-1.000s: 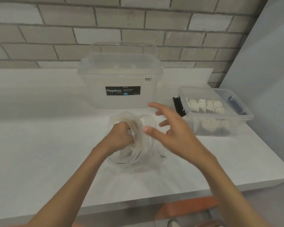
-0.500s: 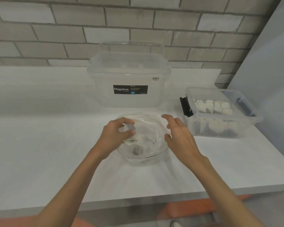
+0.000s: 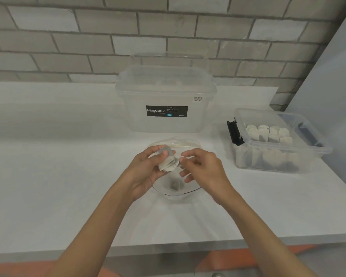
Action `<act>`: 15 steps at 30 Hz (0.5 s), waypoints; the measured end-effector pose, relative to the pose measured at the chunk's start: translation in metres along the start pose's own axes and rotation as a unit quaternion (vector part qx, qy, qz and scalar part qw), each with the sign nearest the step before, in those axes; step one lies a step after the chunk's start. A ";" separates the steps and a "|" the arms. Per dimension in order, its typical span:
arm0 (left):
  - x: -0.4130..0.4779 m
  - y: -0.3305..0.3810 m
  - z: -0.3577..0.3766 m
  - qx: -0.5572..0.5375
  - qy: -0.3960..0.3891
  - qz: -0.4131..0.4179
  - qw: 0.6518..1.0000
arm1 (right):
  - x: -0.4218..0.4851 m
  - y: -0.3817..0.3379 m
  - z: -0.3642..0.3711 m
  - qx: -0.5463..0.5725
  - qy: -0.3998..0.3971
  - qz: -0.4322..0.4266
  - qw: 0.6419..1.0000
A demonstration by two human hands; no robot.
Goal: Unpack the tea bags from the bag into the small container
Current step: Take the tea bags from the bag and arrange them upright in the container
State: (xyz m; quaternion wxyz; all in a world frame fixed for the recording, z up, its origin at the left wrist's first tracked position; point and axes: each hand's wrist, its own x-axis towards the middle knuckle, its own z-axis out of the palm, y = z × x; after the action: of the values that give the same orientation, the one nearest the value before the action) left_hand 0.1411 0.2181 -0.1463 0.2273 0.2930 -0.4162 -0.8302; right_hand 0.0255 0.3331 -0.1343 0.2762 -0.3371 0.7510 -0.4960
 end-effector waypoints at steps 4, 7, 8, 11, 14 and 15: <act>-0.002 -0.002 0.003 0.030 -0.001 -0.002 1.000 | 0.005 -0.005 -0.007 0.107 -0.017 0.001 0.994; -0.003 -0.001 0.004 0.063 -0.007 -0.012 0.998 | 0.008 -0.006 -0.014 0.117 0.004 -0.010 0.993; -0.004 0.000 0.004 0.070 -0.013 -0.012 0.997 | 0.009 -0.006 -0.016 0.102 0.009 -0.017 0.995; -0.004 0.001 0.005 0.068 -0.034 0.001 0.997 | 0.010 -0.003 -0.019 -0.020 0.023 -0.038 0.999; -0.005 0.002 0.007 0.060 -0.060 0.016 0.996 | 0.010 -0.002 -0.020 -0.138 0.039 -0.070 0.987; -0.006 0.002 0.007 0.062 -0.066 0.019 0.996 | 0.009 -0.003 -0.021 -0.154 0.043 -0.082 0.984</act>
State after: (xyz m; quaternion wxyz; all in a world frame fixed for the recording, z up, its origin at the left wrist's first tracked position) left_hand 0.1406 0.2246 -0.1399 0.1968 0.2428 -0.4862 -0.8161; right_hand 0.0047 0.3368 -0.1252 0.1468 -0.4147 0.7991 -0.4098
